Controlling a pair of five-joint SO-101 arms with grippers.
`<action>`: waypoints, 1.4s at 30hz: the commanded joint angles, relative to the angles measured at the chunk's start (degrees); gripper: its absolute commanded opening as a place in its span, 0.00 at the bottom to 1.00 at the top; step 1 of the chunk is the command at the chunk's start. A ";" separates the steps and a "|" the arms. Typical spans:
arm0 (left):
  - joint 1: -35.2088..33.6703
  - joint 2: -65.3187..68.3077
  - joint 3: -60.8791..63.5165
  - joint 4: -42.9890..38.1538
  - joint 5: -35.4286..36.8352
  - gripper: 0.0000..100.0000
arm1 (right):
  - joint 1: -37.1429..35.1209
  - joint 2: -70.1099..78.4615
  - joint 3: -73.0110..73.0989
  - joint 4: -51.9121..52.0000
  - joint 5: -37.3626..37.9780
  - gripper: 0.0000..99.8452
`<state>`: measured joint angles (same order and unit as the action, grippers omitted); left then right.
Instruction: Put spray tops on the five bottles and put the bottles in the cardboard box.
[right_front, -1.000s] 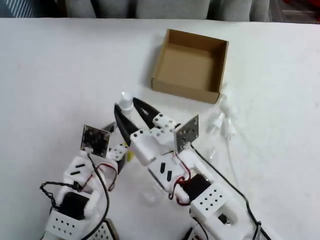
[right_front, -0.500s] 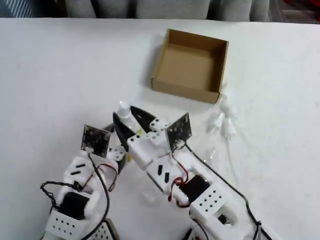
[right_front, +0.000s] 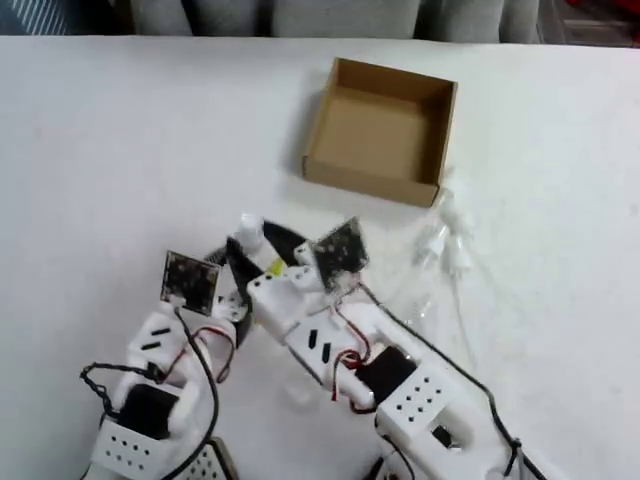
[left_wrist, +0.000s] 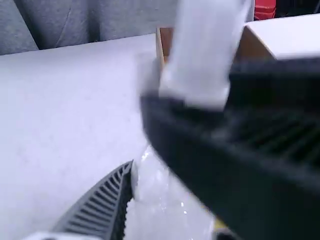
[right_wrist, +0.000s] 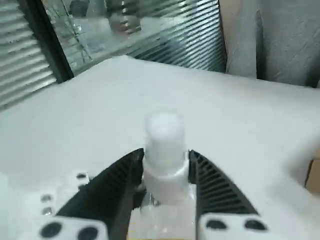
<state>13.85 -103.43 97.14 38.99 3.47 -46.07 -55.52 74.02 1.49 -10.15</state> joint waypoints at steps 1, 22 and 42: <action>0.04 -1.10 -0.18 -0.26 0.35 0.12 | -0.31 -1.19 -1.93 0.04 0.79 0.13; 0.04 -1.10 -0.18 -0.35 0.35 0.12 | -0.57 -2.86 -1.93 2.59 0.79 0.29; 0.04 -1.10 -0.18 -0.18 0.35 0.12 | 13.49 -17.10 -15.65 32.66 5.01 0.28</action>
<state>13.76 -103.43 97.14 38.99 3.47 -37.27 -73.19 62.51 34.02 -6.29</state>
